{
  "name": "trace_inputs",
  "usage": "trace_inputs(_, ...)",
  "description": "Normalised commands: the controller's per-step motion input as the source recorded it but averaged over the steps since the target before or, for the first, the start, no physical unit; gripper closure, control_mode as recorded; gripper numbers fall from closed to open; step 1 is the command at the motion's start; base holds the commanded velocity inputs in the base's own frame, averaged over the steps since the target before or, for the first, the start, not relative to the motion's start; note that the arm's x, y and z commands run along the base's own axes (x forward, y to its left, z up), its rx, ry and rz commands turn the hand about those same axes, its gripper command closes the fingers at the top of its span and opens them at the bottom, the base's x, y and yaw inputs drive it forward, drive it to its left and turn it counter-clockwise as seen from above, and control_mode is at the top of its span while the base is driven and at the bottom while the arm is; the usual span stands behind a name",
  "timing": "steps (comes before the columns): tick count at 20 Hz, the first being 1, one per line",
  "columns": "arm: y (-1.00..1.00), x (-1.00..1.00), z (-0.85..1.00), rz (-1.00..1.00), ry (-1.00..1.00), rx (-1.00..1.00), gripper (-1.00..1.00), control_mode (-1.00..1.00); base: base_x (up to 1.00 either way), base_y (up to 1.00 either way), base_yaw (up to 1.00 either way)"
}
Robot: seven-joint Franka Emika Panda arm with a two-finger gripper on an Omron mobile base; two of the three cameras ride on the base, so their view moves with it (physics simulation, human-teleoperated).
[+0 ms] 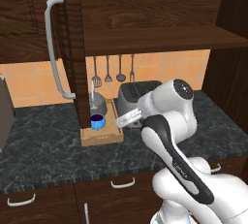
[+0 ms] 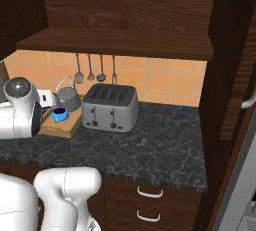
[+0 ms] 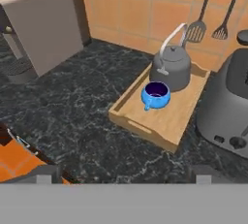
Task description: Pick the kettle from the counter and place it on the tray. Then pick the mug from the cabinet and place it on the tray. Then close the cabinet doors.
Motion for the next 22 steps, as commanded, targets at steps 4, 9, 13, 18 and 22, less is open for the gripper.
trace_inputs(4,-0.04,-0.54,0.62,0.40,-0.39,0.00,-1.00,-1.00,0.00,0.00,0.00)
trace_inputs(9,-0.06,-0.51,0.61,0.37,-0.36,0.00,-1.00,-1.00,0.00,0.00,0.00)
trace_inputs(13,-0.08,-0.52,0.60,0.34,-0.27,0.00,-1.00,-1.00,0.00,0.00,0.00)
trace_inputs(18,-0.03,-0.56,0.55,0.34,-0.33,0.00,-1.00,-1.00,0.00,0.00,0.00)
trace_inputs(22,-0.04,-0.61,0.42,0.33,-0.43,0.00,-1.00,-1.00,0.00,0.00,0.00)
